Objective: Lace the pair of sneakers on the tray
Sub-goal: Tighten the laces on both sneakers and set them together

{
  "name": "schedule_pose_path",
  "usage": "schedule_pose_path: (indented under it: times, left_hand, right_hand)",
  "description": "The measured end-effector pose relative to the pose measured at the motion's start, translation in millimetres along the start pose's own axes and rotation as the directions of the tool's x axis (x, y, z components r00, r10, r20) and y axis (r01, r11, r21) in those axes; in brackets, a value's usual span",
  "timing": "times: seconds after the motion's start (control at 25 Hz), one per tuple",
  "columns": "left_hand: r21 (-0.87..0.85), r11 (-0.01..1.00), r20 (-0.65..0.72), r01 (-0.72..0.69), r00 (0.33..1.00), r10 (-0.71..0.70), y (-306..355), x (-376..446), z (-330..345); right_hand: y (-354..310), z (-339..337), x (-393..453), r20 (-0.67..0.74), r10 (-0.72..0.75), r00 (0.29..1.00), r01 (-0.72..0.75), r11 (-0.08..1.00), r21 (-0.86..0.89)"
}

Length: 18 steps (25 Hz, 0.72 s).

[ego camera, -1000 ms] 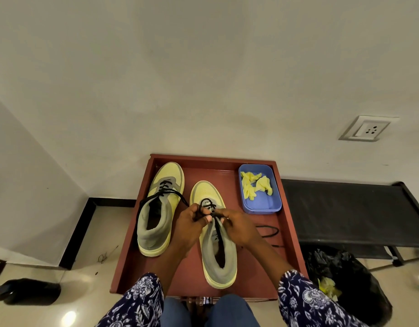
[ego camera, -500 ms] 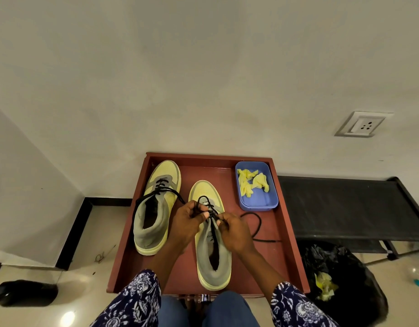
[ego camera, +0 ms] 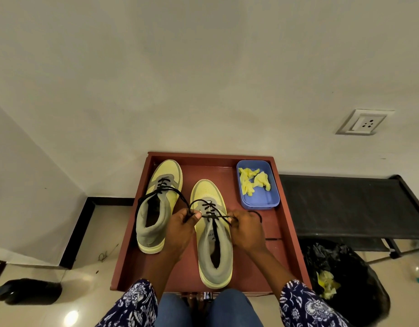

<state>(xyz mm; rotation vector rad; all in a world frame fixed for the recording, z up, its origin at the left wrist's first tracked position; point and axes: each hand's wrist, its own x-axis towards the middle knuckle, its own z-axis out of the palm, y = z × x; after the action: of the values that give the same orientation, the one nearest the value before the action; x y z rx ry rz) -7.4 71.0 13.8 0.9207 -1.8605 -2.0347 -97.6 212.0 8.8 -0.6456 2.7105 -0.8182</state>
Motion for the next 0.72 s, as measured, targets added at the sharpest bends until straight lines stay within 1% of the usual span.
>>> schedule_pose_path:
  times: [0.16, 0.28, 0.36, 0.4, 0.44, 0.48, 0.52, 0.56, 0.6, 0.64, 0.68, 0.72]
  left_hand:
    - [0.03, 1.0, 0.005, 0.004, 1.0, -0.004, -5, -2, -4]
    - [0.078, 0.996, -0.056, 0.039, 0.998, -0.035, -13, 0, -6]
    - [0.071, 0.994, -0.141, 0.084, 0.987, -0.073, -22, 1, -5]
    - [0.025, 0.994, -0.17, 0.107, 0.98, -0.102, -25, 0, -3]
    - [-0.008, 0.99, -0.19, 0.14, 0.972, -0.139, -25, -1, 1]
    - [-0.013, 0.989, -0.201, 0.148, 0.968, -0.147, -27, -3, 3]
    - [0.075, 0.987, -0.236, 0.141, 0.964, -0.119, -24, -6, 5]
    - [0.238, 0.965, -0.285, 0.11, 0.958, -0.039, -22, -8, 6]
    - [0.427, 0.903, -0.315, 0.038, 0.943, 0.109, -20, -10, 7]
    - [0.591, 0.803, -0.265, -0.075, 0.922, 0.281, -20, -10, 6]
    - [0.723, 0.667, -0.159, -0.177, 0.898, 0.41, -19, -12, 6]
    - [0.809, 0.536, -0.03, -0.241, 0.894, 0.447, -17, -13, 6]
  right_hand:
    - [6, -14, -3, 0.002, 0.013, 1.0, -0.013, 0.995, -0.101]
    - [6, -22, -4, 0.014, 0.02, 1.0, -0.016, 0.973, -0.229]
    - [5, -21, -5, -0.003, 0.047, 0.999, -0.047, 0.97, -0.241]
    - [3, -19, -7, 0.011, 0.076, 0.997, -0.072, 0.971, -0.228]
    - [2, -16, -9, 0.042, 0.098, 0.994, -0.087, 0.972, -0.219]
    - [0, -13, -10, 0.088, 0.11, 0.99, -0.088, 0.971, -0.224]
    - [-1, -10, -11, 0.138, 0.101, 0.985, -0.068, 0.971, -0.228]
    - [-4, -8, -13, 0.178, 0.072, 0.981, -0.033, 0.977, -0.213]
    - [-5, -7, -12, 0.206, 0.03, 0.978, 0.007, 0.985, -0.173]
    - [-6, -5, -11, 0.225, -0.012, 0.974, 0.041, 0.991, -0.128]
    - [-7, -5, -10, 0.229, -0.055, 0.972, 0.079, 0.992, -0.099]
    - [-8, -5, -7, 0.228, -0.081, 0.97, 0.105, 0.99, -0.097]
